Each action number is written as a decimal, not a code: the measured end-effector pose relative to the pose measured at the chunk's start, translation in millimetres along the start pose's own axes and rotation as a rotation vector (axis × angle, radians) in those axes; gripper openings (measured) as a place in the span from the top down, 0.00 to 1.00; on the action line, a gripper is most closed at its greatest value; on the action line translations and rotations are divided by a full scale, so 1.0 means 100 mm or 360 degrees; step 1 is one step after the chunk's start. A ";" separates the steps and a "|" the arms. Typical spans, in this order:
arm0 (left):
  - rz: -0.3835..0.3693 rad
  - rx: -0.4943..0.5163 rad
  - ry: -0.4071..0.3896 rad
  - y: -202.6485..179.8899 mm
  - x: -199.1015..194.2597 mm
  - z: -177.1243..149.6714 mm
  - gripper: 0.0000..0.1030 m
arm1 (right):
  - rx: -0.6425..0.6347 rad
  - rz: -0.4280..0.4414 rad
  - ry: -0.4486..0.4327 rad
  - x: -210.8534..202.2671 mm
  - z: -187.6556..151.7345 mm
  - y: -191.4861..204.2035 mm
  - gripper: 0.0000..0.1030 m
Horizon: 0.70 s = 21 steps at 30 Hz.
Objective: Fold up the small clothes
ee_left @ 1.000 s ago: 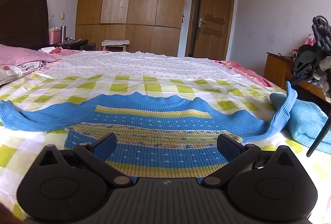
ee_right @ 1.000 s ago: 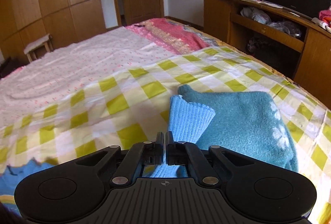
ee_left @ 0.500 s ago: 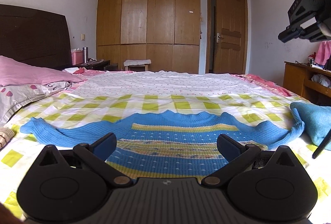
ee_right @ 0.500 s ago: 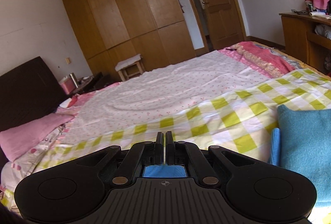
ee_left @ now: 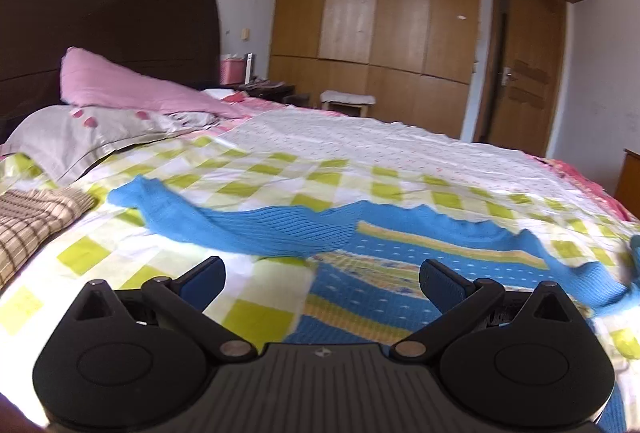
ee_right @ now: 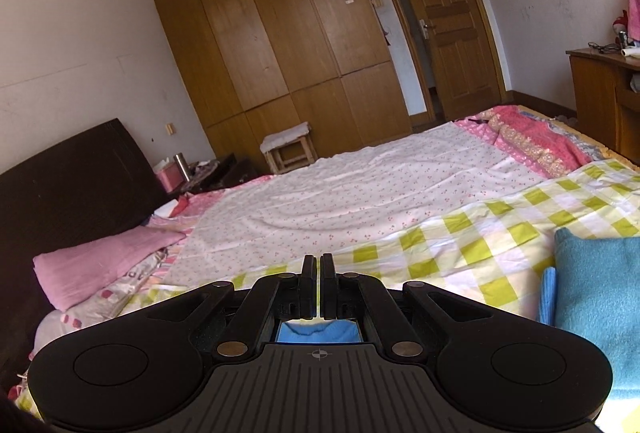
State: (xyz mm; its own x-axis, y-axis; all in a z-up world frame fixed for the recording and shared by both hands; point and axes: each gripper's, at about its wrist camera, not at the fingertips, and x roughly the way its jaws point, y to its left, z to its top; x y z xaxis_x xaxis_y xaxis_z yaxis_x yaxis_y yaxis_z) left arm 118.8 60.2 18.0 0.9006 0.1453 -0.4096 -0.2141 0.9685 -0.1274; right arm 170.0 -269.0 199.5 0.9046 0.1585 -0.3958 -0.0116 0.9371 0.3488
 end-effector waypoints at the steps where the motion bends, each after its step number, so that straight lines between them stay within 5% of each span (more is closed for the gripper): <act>1: 0.0053 -0.0019 0.0013 0.07 0.05 0.01 0.00 | 0.0009 0.0015 0.0012 -0.02 -0.05 -0.01 1.00; 5: 0.0177 -0.0124 0.0041 0.35 0.17 0.06 0.00 | -0.0023 0.0082 0.0074 -0.01 -0.21 0.09 1.00; 11: 0.0171 -0.0053 -0.0041 0.40 0.11 0.15 0.00 | -0.0089 0.0149 0.0182 0.36 -0.41 0.39 1.00; 14: 0.0111 -0.0039 -0.0051 0.33 0.10 0.13 0.00 | -0.0105 0.0005 0.0208 0.51 -0.49 0.27 0.99; 21: 0.0010 0.0028 -0.0117 -0.07 0.09 0.15 0.00 | 0.0028 -0.0504 0.0321 0.95 -0.56 -0.73 0.90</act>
State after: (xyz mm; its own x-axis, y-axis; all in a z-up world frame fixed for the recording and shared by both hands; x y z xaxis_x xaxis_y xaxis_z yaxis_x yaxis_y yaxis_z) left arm 134.3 57.4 28.3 0.9249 0.1651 -0.3425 -0.2137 0.9708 -0.1092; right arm 232.8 -304.5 89.2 0.7599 -0.0787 -0.6453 0.2642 0.9444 0.1959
